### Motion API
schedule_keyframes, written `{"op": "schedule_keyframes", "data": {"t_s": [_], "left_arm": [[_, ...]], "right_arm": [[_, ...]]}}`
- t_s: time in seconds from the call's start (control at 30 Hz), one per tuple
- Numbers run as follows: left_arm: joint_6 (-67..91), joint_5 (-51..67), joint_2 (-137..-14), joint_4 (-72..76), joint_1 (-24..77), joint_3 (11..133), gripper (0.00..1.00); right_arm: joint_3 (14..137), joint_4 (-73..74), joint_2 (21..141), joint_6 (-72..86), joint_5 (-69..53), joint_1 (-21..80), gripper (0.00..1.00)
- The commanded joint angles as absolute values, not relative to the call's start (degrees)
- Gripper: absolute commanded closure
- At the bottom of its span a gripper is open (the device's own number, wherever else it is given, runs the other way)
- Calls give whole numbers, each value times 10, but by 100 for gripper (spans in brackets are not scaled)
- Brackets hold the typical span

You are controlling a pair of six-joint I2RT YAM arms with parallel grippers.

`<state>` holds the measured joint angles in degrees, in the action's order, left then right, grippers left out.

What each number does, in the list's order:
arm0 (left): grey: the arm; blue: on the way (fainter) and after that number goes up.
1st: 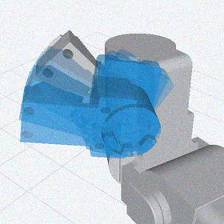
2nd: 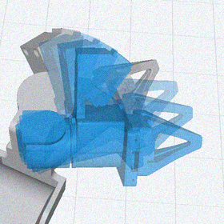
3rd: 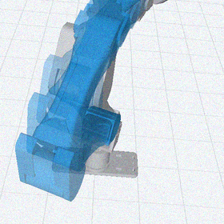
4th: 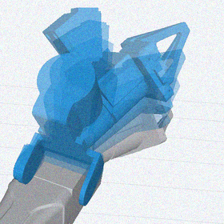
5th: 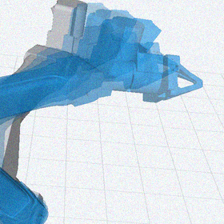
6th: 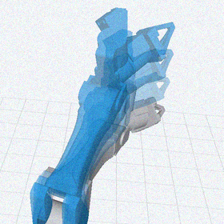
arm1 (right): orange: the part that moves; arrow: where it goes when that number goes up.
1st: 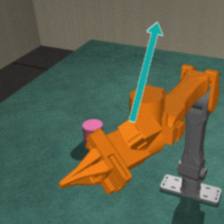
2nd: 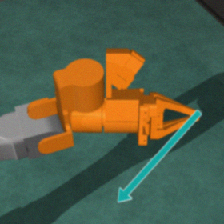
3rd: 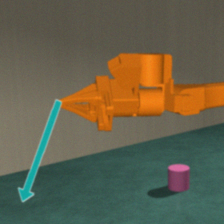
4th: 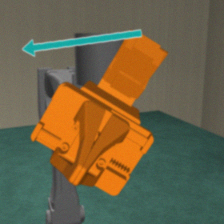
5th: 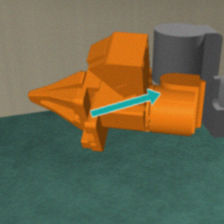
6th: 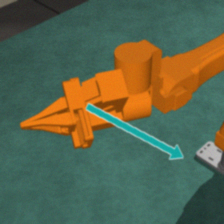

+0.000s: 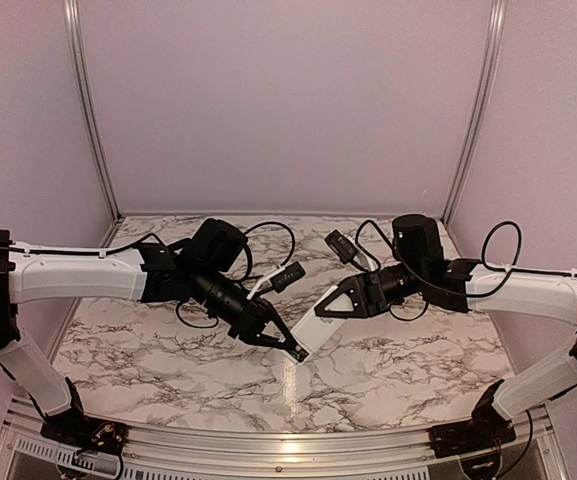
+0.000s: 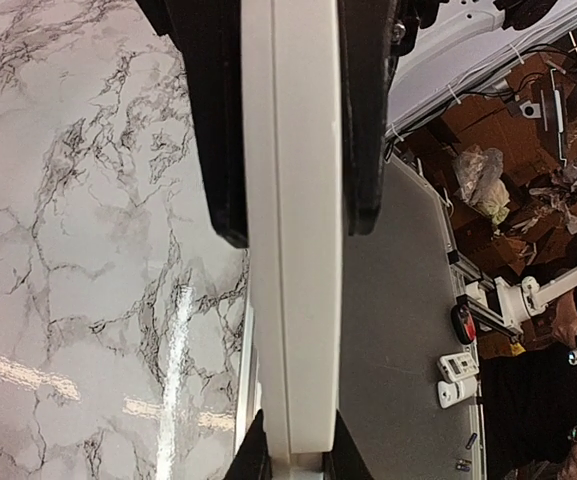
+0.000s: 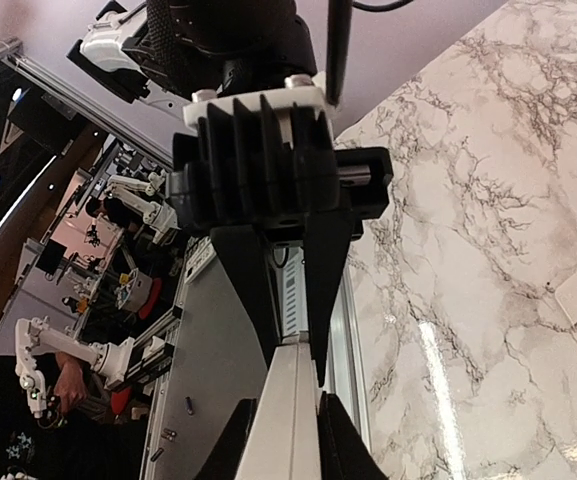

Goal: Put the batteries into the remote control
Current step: Press the battery in the battery compartment, then pick up the battery cover from the center of the board.

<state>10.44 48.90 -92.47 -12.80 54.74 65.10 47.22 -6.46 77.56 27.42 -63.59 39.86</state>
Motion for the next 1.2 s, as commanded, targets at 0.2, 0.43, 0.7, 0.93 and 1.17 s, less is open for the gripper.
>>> {"op": "schedule_keyframes", "data": {"t_s": [0.2, 0.43, 0.7, 0.93, 1.17], "left_arm": [[51, 496, -940, -195, 531, 688, 96], [53, 364, -883, -181, 515, 669, 32], [19, 75, -750, -35, 510, 540, 1], [-46, 45, -746, 20, 510, 489, 1], [-196, 63, -853, -161, 510, 588, 1]], "right_arm": [[499, -3, 764, 239, -640, 413, 100], [492, -4, 759, 269, -622, 381, 100], [455, -62, 756, 318, -580, 328, 100], [402, -144, 753, 391, -551, 276, 100], [373, -195, 778, 431, -545, 245, 100]]}}
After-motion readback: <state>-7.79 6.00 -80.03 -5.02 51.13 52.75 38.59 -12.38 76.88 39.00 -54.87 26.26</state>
